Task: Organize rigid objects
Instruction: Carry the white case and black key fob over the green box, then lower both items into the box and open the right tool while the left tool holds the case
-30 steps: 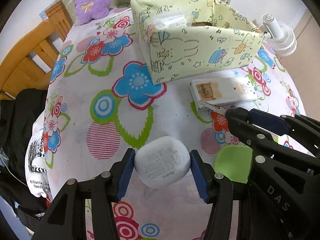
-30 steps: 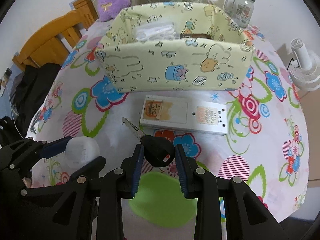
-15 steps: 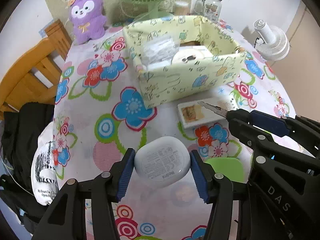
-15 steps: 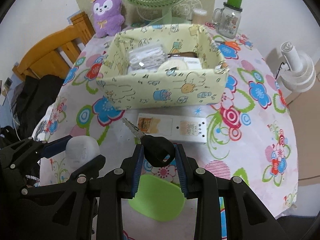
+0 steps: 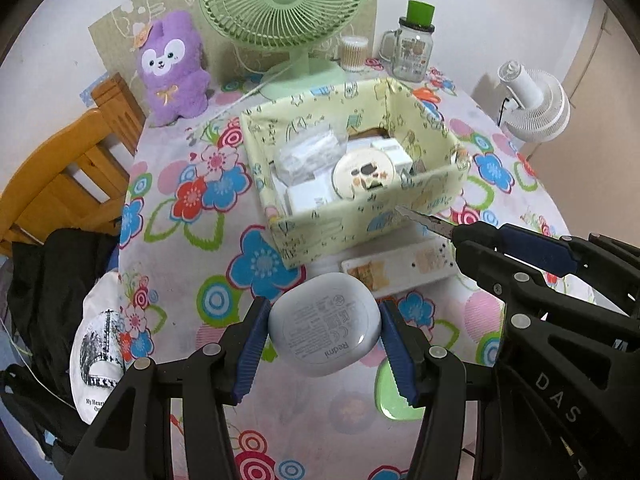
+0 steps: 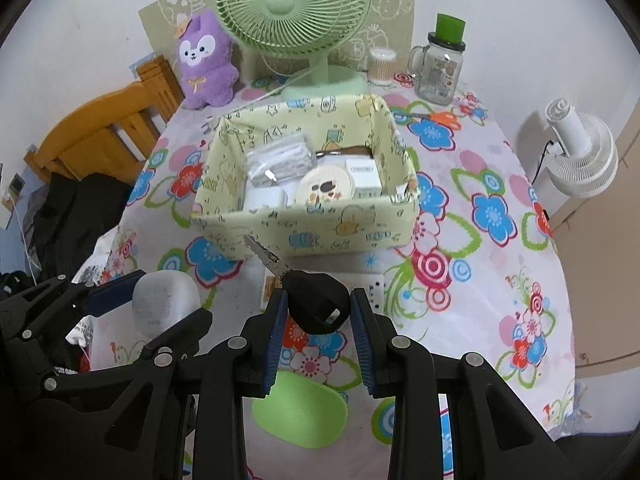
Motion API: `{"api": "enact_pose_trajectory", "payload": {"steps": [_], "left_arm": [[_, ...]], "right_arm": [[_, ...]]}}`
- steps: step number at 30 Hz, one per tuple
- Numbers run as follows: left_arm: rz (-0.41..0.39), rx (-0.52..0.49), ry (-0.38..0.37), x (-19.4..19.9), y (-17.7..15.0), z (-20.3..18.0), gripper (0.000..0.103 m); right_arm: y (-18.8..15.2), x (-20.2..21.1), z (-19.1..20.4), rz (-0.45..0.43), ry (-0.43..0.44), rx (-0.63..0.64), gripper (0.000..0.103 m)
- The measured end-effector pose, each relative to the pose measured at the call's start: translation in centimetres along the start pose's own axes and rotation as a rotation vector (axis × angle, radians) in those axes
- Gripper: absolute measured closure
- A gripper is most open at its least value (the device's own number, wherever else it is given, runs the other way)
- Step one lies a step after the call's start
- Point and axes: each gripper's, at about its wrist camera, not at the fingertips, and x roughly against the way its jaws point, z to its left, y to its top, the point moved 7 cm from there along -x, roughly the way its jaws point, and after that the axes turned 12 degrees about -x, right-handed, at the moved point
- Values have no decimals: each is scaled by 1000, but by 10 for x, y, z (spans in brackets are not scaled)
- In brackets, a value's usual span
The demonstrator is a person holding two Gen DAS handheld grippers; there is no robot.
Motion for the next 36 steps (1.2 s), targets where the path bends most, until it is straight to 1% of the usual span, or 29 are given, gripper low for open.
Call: {"api": "enact_pose_trajectory", "payload": {"steps": [7, 16, 26, 36], "left_arm": [[-24, 12, 10, 7, 21, 6, 46], [-47, 24, 20, 9, 50, 8, 46], [-37, 62, 39, 1, 74, 13, 46], [-30, 93, 43, -11, 94, 19, 46]], "right_arm": [[23, 6, 3, -7, 39, 10, 68], [54, 9, 4, -13, 59, 46, 68], [84, 0, 4, 7, 82, 96, 68], [107, -12, 4, 22, 83, 153, 68]]}}
